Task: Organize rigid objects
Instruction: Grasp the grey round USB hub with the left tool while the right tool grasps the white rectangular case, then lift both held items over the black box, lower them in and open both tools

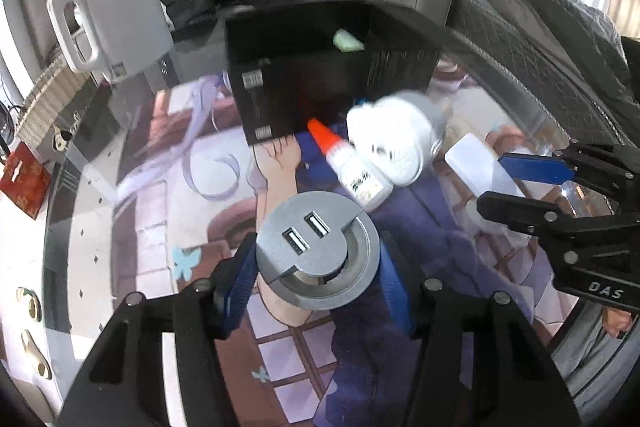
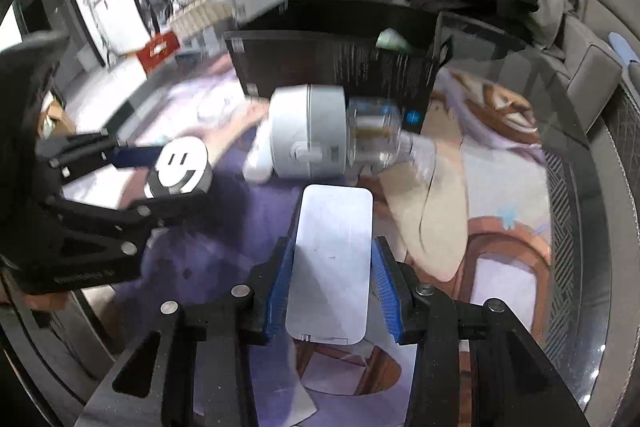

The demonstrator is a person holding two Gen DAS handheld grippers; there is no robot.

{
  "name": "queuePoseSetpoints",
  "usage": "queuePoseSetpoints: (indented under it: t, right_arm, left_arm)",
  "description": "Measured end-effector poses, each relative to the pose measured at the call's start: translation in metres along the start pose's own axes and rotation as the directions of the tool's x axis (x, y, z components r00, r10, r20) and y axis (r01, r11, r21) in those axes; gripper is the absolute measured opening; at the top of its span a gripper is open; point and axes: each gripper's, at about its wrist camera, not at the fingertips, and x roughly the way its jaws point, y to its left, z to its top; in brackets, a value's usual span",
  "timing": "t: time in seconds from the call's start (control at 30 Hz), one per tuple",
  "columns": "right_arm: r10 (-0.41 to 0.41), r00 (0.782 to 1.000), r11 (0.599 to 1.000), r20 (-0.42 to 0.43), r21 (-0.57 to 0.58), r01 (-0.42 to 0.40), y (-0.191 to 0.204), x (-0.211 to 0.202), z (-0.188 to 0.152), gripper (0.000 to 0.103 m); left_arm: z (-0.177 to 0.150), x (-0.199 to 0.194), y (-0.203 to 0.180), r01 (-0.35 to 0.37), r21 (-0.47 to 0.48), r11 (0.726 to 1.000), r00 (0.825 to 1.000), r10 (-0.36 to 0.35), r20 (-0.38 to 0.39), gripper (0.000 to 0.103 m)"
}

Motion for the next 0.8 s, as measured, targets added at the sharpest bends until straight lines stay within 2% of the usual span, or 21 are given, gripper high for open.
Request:
queuePoseSetpoints:
  t: [0.17,0.27,0.37,0.43,0.53,0.7,0.77,0.8]
  right_arm:
    - [-0.009,0.993,1.0,0.12,-0.005,0.01,0.008,-0.032,0.004,0.04]
    - [-0.014,0.98,1.0,0.197,-0.012,0.017,0.012,-0.048,0.006,0.04]
    - [-0.019,0.958,0.999,0.287,-0.029,0.028,0.017,-0.066,0.008,0.04]
    - [-0.022,0.936,0.998,0.351,-0.04,0.038,0.021,-0.079,0.007,0.04]
    - [-0.032,0.893,0.996,0.45,-0.055,0.063,0.028,-0.099,0.005,0.04]
    - [-0.044,0.843,0.994,0.537,-0.062,0.091,0.035,-0.118,0.001,0.04]
    - [-0.061,0.809,0.992,0.584,-0.057,0.116,0.038,-0.127,-0.002,0.04]
    - [-0.064,0.793,0.99,0.606,-0.059,0.125,0.04,-0.132,-0.004,0.04]
  left_arm:
    - [0.004,-0.017,-0.003,-0.017,0.004,1.0,0.997,0.016,0.069,0.057]
    - [0.005,-0.026,-0.009,-0.018,0.032,0.999,0.994,0.014,0.11,0.057]
    - [0.005,-0.043,-0.013,-0.049,0.045,0.998,0.979,0.039,0.201,0.057]
    - [0.004,-0.058,-0.017,-0.083,0.053,0.995,0.956,0.064,0.285,0.057]
    - [0.002,-0.078,-0.02,-0.124,0.063,0.99,0.912,0.089,0.401,0.057]
    - [-0.004,-0.106,-0.016,-0.142,0.018,0.99,0.835,0.109,0.539,0.057]
    - [-0.005,-0.115,-0.012,-0.147,0.002,0.989,0.806,0.119,0.58,0.057]
    - [-0.004,-0.116,-0.011,-0.146,0.0,0.989,0.801,0.118,0.587,0.057]
